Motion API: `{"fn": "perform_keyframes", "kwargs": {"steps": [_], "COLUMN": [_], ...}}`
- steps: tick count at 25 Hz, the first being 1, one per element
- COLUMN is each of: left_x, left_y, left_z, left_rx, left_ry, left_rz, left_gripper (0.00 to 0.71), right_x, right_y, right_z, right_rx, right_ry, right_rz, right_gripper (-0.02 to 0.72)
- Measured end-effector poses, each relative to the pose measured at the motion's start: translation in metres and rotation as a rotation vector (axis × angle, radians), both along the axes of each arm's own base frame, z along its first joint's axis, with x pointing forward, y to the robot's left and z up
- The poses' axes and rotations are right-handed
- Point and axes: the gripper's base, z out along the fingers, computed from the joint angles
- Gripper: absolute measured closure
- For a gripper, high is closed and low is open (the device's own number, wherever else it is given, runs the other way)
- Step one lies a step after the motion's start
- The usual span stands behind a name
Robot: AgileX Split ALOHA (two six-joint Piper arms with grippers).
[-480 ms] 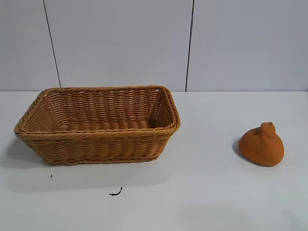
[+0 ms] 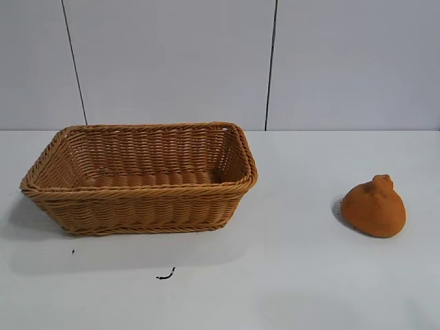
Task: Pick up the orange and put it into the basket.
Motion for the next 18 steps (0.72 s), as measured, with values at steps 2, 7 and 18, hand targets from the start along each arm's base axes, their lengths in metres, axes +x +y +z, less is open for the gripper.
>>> {"fn": "perform_keyframes", "kwargs": {"steps": [2, 7, 18], "left_x": [0.000, 0.000, 0.000], "left_y": [0.000, 0.000, 0.000], "left_z": [0.000, 0.000, 0.000], "left_rx": [0.000, 0.000, 0.000], "left_ry": [0.000, 0.000, 0.000], "left_rz": [0.000, 0.000, 0.000], "left_gripper": [0.044, 0.044, 0.044], "right_x": [0.013, 0.063, 0.219], "right_y": [0.000, 0.002, 0.007], "right_z": [0.010, 0.037, 0.060], "right_rx": [-0.001, -0.005, 0.001], "right_ry": [0.064, 0.242, 0.533], "right_rz": [0.000, 0.000, 0.008], "right_gripper": [0.010, 0.010, 0.010]}}
